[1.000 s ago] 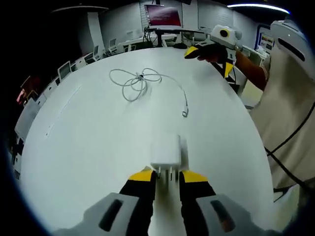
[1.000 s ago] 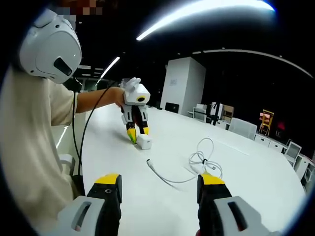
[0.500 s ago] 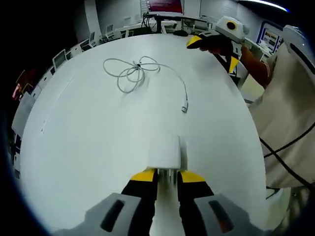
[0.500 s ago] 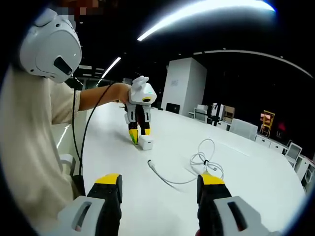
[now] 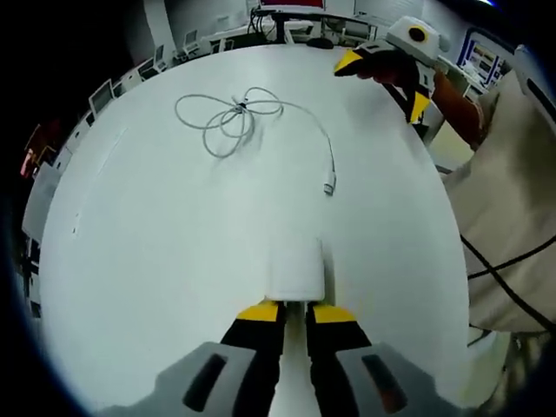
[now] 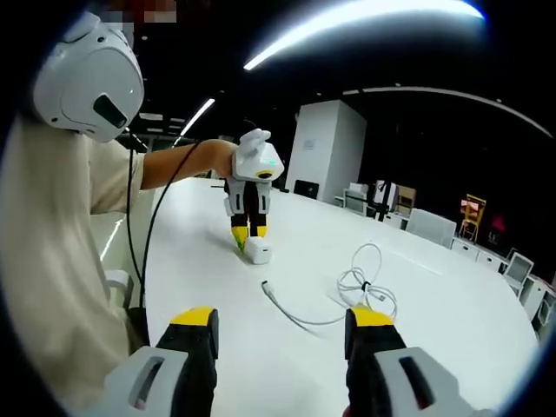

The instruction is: Plug the desk Type‑C cable into the charger adapter.

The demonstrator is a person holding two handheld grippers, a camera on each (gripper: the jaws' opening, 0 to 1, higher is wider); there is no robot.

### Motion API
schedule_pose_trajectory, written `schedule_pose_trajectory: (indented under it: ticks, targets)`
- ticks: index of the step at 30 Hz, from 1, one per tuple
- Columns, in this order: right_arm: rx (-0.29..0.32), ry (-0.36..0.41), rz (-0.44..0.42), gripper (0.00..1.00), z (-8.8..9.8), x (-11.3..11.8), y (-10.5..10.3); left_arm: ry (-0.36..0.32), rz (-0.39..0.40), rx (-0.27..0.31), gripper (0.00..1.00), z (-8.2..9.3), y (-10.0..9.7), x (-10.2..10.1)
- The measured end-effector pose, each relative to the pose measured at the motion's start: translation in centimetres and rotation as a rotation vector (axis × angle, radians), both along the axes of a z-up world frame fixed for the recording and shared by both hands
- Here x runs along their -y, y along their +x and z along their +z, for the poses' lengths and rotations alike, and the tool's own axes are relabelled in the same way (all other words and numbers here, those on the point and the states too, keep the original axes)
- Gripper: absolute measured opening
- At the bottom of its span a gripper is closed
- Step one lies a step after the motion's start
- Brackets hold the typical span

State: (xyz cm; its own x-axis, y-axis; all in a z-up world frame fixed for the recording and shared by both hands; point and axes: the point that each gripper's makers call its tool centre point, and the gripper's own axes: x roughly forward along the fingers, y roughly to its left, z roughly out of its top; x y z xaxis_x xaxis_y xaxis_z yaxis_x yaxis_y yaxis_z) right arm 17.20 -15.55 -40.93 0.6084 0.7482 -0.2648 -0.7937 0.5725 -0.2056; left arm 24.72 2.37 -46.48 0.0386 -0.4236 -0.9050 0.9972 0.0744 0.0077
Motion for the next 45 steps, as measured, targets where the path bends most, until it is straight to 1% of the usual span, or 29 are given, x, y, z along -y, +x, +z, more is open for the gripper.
schedule_pose_trajectory:
  ticks: [6,10,17,21,24,27,31,35,43,45]
  targets:
    - [-0.001,-0.008,0.012,0.58,-0.2,-0.6,0.2,-0.001,-0.01,0.001,0.11,0.0,0.0,-0.1]
    - [-0.004,0.002,0.011,0.56,0.0,-0.7,0.6,-0.009,-0.004,-0.004,0.11,0.0,0.0,-0.1]
    - [-0.001,0.023,-0.001,0.52,1.3,-0.4,1.5,-0.039,-0.01,0.0,0.11,0.1,-0.1,-0.2]
    - [0.006,-0.004,0.002,0.5,1.7,-0.5,2.1,-0.043,-0.019,0.003,0.11,0.1,-0.1,-0.1]
    - [-0.008,-0.031,0.013,0.48,1.4,-0.5,2.7,-0.049,-0.025,0.0,0.11,0.1,-0.1,-0.1]
    - [-0.039,-0.025,0.025,0.43,1.0,-0.8,3.1,-0.055,-0.028,0.001,0.11,0.1,-0.1,-0.1]
    - [-0.049,-0.047,0.052,0.43,0.6,-1.4,3.3,-0.051,-0.033,0.009,0.11,0.1,-0.1,-0.1]
    - [-0.062,-0.081,0.084,0.41,0.0,-2.1,3.6,-0.054,-0.034,0.004,0.11,0.1,-0.1,-0.1]
    - [-0.066,-0.121,0.134,0.39,-0.7,-3.7,4.0,-0.039,-0.038,0.008,0.11,0.1,-0.2,-0.1]
    - [-0.06,-0.13,0.146,0.35,-0.7,-4.0,4.1,-0.033,-0.039,0.008,0.11,0.1,-0.2,0.0]
